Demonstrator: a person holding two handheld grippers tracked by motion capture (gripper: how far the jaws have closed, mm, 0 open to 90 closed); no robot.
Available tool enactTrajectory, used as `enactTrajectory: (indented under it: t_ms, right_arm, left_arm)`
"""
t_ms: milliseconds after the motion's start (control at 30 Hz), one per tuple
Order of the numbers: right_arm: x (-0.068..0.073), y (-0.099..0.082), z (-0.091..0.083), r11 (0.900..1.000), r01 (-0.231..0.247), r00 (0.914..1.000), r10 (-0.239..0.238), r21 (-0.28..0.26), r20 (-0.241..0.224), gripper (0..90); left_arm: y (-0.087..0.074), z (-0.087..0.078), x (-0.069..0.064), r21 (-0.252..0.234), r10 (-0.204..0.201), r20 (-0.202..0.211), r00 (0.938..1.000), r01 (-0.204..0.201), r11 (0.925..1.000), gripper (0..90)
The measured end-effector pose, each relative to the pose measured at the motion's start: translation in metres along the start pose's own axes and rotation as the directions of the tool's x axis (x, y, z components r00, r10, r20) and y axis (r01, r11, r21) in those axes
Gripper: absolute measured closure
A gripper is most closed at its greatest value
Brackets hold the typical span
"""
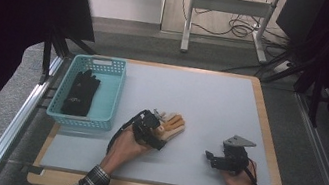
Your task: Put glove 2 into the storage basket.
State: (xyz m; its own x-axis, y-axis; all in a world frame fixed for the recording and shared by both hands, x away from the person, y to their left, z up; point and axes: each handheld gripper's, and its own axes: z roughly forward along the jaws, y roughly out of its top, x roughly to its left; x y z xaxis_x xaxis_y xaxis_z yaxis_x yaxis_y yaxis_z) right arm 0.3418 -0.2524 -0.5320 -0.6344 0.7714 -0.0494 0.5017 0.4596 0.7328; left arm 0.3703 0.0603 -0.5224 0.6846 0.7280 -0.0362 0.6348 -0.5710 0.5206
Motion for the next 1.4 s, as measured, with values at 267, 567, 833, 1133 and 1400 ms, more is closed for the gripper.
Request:
enactTrajectory:
  t_ms: [267,567,833,1133,1400]
  right_arm:
    - [0.000,0.000,0.000,1.0000,0.000,1.0000,0.000,0.000,0.000,19.4]
    - [0.000,0.000,0.000,1.0000,0.000,1.0000,0.000,0.001,0.001,19.4]
    - [0.000,0.000,0.000,1.0000,0.000,1.0000,0.000,0.001,0.000,19.4]
    - [0.000,0.000,0.000,1.0000,0.000,1.0000,0.000,0.000,0.001,19.3]
    - [0.000,0.000,0.000,1.0000,0.000,1.0000,0.000,0.000,0.000,19.4]
  left_arm:
    - [0.002,-0.001,-0.004,0.006,0.005,0.008,1.0000,-0.005,1.0000,28.1]
    - [0.006,-0.006,0.002,0.026,-0.028,0.020,0.9994,0.027,0.9993,54.1]
    - [0.005,-0.009,0.011,0.006,-0.051,0.078,0.9956,0.051,0.9987,59.7]
    - [0.009,-0.020,0.019,-0.020,-0.060,0.069,0.9958,0.061,0.9979,60.1]
    - [0.016,-0.040,0.030,-0.050,-0.089,0.053,0.9946,0.091,0.9945,59.7]
